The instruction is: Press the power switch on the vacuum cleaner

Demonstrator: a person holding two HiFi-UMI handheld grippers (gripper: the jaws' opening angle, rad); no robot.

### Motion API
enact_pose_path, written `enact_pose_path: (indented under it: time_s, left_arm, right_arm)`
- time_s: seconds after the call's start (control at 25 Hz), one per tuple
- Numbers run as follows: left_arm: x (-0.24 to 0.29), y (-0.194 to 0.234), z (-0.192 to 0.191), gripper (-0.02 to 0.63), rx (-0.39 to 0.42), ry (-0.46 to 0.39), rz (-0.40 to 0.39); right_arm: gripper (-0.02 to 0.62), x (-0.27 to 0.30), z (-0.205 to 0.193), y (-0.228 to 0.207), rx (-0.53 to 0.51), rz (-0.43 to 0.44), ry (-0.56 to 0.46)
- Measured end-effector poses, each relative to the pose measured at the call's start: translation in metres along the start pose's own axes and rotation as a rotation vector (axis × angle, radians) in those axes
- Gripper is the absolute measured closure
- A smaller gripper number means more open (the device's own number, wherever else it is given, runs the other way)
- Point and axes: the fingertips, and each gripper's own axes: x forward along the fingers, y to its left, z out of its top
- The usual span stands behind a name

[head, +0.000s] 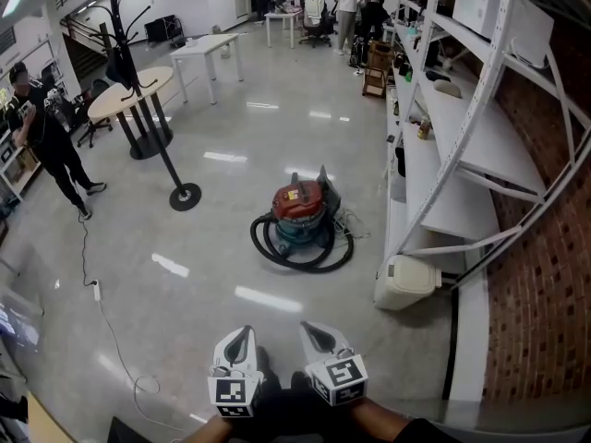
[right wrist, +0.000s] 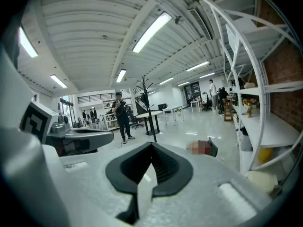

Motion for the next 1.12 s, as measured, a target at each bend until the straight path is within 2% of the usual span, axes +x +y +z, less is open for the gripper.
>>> enact_pose_path:
  time_s: [0.24, 0.52, 0.64, 0.84, 1.12]
  left_arm:
    - [0.01, -0.003, -0.006, 0.589, -0.003, 0.025, -0.02]
    - [0.046, -0.009, -0.009, 0.589, -0.006, 0.031, -0.06]
    - [0.064, -0.012, -0.007, 0.589, -0.042, 0.043, -0.092]
    - [0.096, -0.009, -0.01, 0.589, -0.081, 0.06, -0.139]
    - [0.151, 0.018, -0.008, 0.589, -0.067, 0.081, -0.151]
  right_arm:
    - [0.603, 0.002, 0.001, -0.008, 0.007, -0.024, -0.009]
    - [0.603, 0.008, -0.001, -0.036, 0.019, -0.099, 0.011]
    - [0.603, 0.015, 0.005, -0.048, 0.009, -0.129, 0.027]
    - [0.603, 0.039, 0.003, -0.065, 0.028, -0.155, 0.068]
    - [0.603, 0.093, 0.011, -0.091, 0.045, -0.168, 0.104]
